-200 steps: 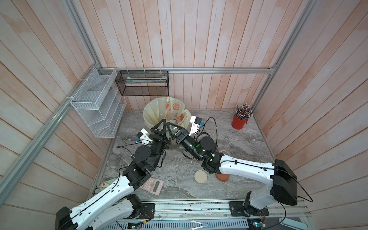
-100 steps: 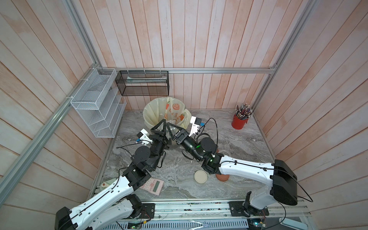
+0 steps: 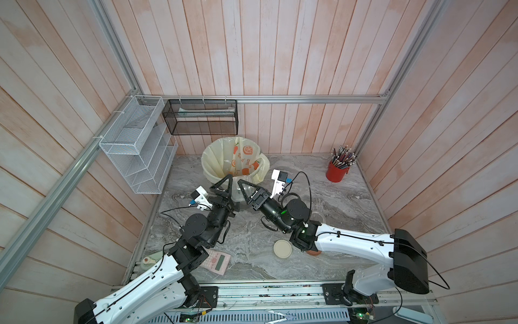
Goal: Empty expired oatmeal from jars
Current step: Place the jar at the center of the board.
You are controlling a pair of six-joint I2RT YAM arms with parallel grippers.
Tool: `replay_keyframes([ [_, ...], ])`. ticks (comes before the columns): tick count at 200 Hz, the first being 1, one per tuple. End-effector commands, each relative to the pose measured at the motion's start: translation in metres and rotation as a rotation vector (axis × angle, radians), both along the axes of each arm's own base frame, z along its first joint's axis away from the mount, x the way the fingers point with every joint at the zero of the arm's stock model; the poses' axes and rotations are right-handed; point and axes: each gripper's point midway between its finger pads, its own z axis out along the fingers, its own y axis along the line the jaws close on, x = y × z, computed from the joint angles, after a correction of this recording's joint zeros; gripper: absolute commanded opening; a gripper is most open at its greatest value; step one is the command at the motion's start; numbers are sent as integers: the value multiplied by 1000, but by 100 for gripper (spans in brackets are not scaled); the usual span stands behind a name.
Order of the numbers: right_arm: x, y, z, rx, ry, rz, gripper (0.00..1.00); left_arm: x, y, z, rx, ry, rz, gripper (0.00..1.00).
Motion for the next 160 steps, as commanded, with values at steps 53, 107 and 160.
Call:
replay_keyframes([
  [53, 1, -43, -12, -126, 18, -114, 25, -15, 27, -25, 165, 17, 63, 100],
  [107, -3, -94, -79, -474, 123, -194, 26, -36, 63, -84, 534, 122, 130, 100],
  [160, 14, -119, -156, -780, 161, -171, 26, -31, 105, -145, 862, 233, 333, 100],
])
